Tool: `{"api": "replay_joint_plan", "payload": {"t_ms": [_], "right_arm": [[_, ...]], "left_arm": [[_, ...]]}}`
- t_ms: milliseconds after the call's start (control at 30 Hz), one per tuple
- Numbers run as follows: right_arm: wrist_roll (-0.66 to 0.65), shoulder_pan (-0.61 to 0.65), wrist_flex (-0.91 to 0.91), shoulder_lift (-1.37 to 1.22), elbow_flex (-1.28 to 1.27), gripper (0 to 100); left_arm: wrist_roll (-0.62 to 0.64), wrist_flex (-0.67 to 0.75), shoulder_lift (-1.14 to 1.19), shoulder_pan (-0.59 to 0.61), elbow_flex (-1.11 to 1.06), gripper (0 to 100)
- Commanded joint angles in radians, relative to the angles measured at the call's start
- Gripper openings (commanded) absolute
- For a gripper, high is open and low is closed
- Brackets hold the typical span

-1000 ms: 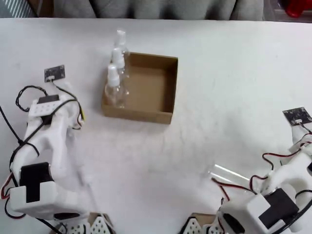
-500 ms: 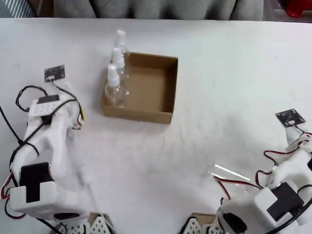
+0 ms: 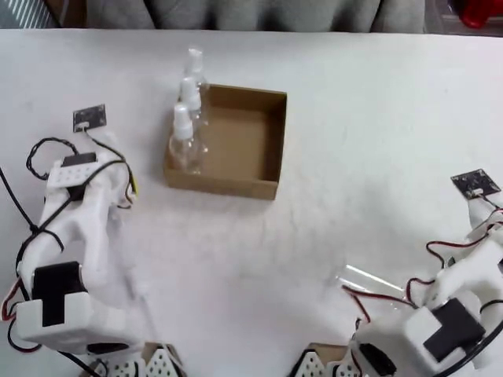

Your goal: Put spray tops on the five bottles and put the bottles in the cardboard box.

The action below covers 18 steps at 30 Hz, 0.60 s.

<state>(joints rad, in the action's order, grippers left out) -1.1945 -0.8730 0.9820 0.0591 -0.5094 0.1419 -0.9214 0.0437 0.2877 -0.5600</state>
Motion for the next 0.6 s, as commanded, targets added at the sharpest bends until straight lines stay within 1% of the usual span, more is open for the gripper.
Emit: {"api": "replay_joint_plan", "payload": {"t_ms": [0, 133, 233, 400, 567], "right_arm": [[0.129, 0.036, 0.154, 0.186, 0.069, 1.6], [0.233, 0.102, 0.298, 0.326, 0.066, 1.6], [0.339, 0.203, 0.383, 0.407, 0.066, 1.6], [0.611, 0.452, 0.441, 0.486, 0.066, 1.9], [0.916, 0.731, 0.423, 0.506, 0.074, 2.1]], "left_arm": [[-0.008, 0.008, -0.001, -0.016, 0.031, 2], [-0.009, 0.009, -0.001, -0.033, 0.028, 2], [-0.009, 0.009, -0.001, -0.033, 0.026, 2], [-0.009, 0.008, -0.001, -0.028, 0.026, 2], [-0.009, 0.008, -0.001, -0.027, 0.026, 2]]}}
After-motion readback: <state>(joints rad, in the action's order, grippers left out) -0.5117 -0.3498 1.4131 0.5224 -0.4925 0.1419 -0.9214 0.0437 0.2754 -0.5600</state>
